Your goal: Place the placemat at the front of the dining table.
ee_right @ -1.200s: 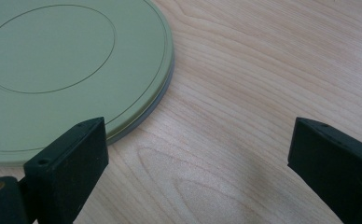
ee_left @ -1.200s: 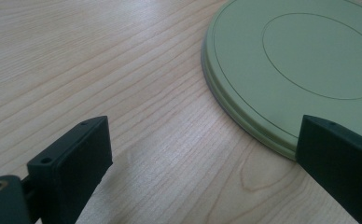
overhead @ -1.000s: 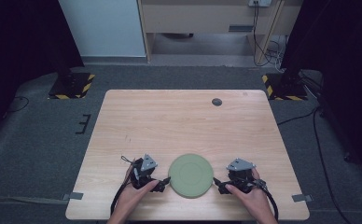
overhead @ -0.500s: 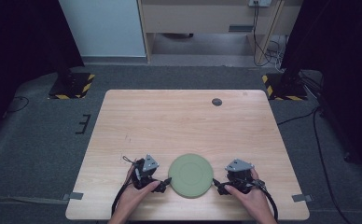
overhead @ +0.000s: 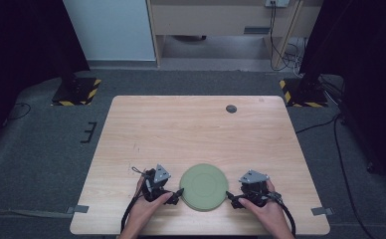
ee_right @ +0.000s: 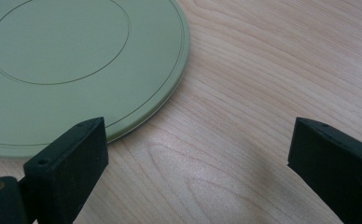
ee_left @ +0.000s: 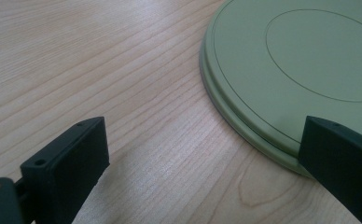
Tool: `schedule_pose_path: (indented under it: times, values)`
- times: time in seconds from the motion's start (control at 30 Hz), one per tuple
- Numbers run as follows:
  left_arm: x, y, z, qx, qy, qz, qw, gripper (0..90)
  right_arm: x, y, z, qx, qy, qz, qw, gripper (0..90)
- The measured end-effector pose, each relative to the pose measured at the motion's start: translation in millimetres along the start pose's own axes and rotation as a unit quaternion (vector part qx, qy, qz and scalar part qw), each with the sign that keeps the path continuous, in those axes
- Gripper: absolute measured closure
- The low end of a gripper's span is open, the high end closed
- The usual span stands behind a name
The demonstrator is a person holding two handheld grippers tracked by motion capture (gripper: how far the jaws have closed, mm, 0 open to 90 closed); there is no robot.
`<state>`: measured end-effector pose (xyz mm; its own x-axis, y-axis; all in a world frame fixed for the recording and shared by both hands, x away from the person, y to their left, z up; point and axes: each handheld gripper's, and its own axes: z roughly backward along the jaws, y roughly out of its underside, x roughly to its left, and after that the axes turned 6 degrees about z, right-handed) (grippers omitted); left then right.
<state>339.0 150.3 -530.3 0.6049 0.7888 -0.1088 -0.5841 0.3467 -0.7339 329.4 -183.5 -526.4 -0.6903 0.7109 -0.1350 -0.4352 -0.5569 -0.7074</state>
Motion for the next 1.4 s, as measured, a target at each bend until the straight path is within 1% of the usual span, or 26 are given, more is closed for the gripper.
schedule_pose_path:
  times: [0.13, 0.4, 0.63, 0.93, 1.1, 1.23, 1.4]
  values:
    - [-0.3, -0.6, -1.1, 0.000, -0.001, 0.002, 1.0000, 0.1, 0.1, -0.1, 0.2, 0.000, 0.000, 0.000, 1.0000, 5.0]
    - [-2.2, -2.1, -2.3, -0.001, -0.007, -0.003, 1.0000, 0.1, 0.8, -0.2, 0.2, 0.000, -0.003, 0.002, 1.0000, 4.9]
    - [-4.2, -3.6, -3.0, -0.002, -0.013, -0.009, 0.9999, 0.1, 0.7, -0.1, 0.6, -0.001, -0.001, 0.003, 1.0000, 4.6]
    - [-5.1, -4.9, -4.4, -0.002, -0.016, -0.009, 0.9998, 0.1, 1.6, 1.6, 1.7, -0.001, 0.001, 0.004, 1.0000, 4.8]
    - [-5.2, -5.7, -5.0, -0.002, -0.017, -0.010, 0.9998, 0.1, 2.1, 1.9, 2.0, -0.002, 0.001, 0.002, 1.0000, 4.9]
    - [-5.3, -6.2, -5.7, -0.002, -0.017, -0.010, 0.9998, 0.1, 2.5, 2.5, 2.7, -0.001, 0.000, 0.007, 1.0000, 4.8]
    - [-5.1, -6.7, -6.1, -0.002, -0.017, -0.010, 0.9998, 0.1, 4.0, 2.6, 3.3, -0.002, -0.001, 0.008, 1.0000, 4.7]
